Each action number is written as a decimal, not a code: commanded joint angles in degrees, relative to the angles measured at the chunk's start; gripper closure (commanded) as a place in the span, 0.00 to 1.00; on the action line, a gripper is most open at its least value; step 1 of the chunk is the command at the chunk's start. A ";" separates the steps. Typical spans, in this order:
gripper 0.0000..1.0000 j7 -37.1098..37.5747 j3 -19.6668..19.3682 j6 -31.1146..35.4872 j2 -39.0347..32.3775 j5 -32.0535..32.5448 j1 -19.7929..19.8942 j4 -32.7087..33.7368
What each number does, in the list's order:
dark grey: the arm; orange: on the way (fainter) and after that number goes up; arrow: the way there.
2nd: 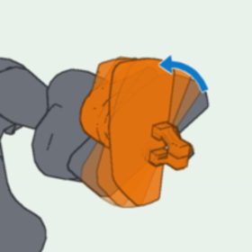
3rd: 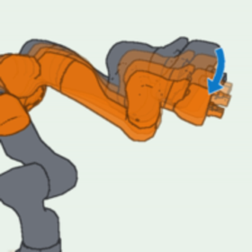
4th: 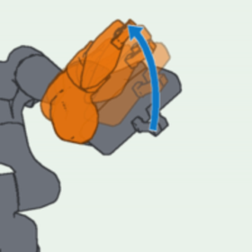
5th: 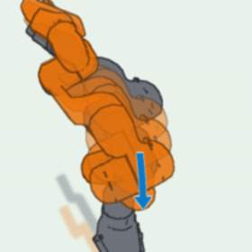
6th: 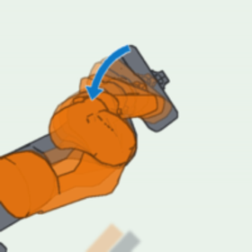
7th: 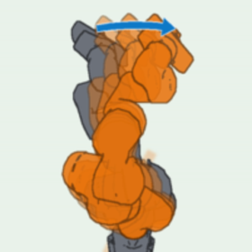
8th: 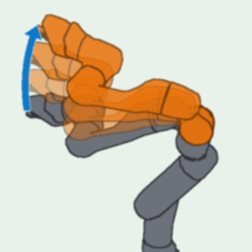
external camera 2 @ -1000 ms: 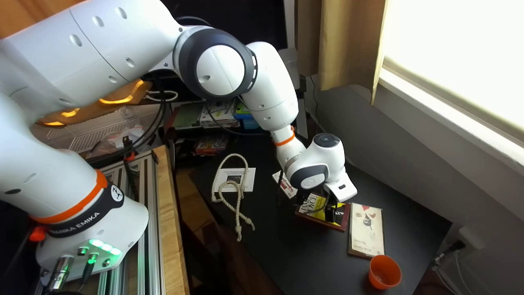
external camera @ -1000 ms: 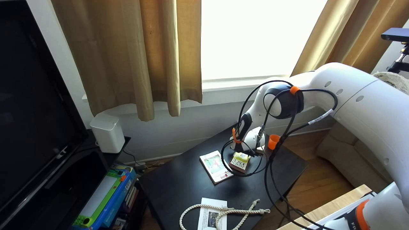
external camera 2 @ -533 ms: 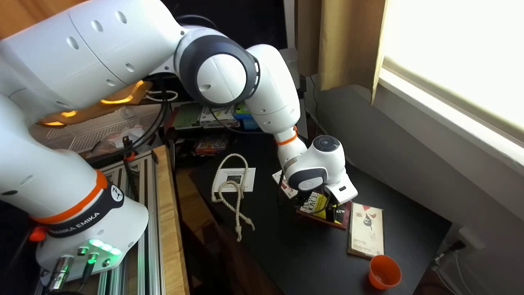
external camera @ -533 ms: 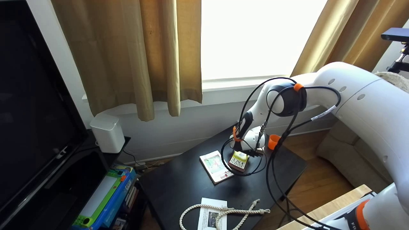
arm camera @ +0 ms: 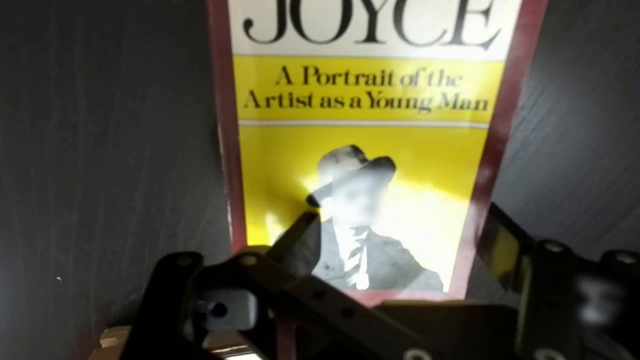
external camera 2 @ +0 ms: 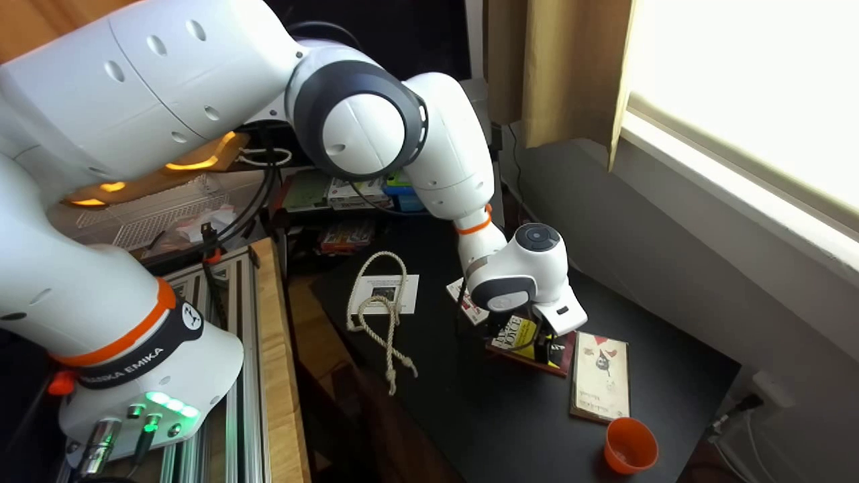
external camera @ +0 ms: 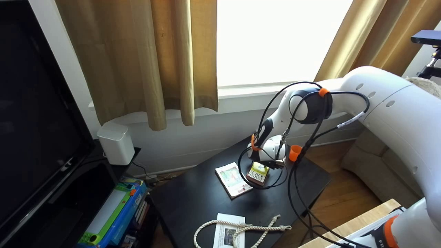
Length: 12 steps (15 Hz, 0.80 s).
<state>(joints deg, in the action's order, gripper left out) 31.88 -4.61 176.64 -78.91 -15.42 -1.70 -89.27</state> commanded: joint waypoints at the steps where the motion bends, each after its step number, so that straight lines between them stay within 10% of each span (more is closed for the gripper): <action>1: 0.49 -1.62 1.19 1.41 -1.48 -3.00 0.48 0.84; 6: 0.87 -1.11 0.97 2.05 -1.63 -4.82 -0.25 1.18; 8: 0.50 -1.70 1.12 2.00 -0.52 -4.95 -0.10 0.30; 12: 0.28 -5.17 1.63 0.63 3.02 -3.85 1.04 -3.05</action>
<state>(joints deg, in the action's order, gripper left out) 30.60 -3.82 177.44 -78.61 -18.69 -1.85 -88.72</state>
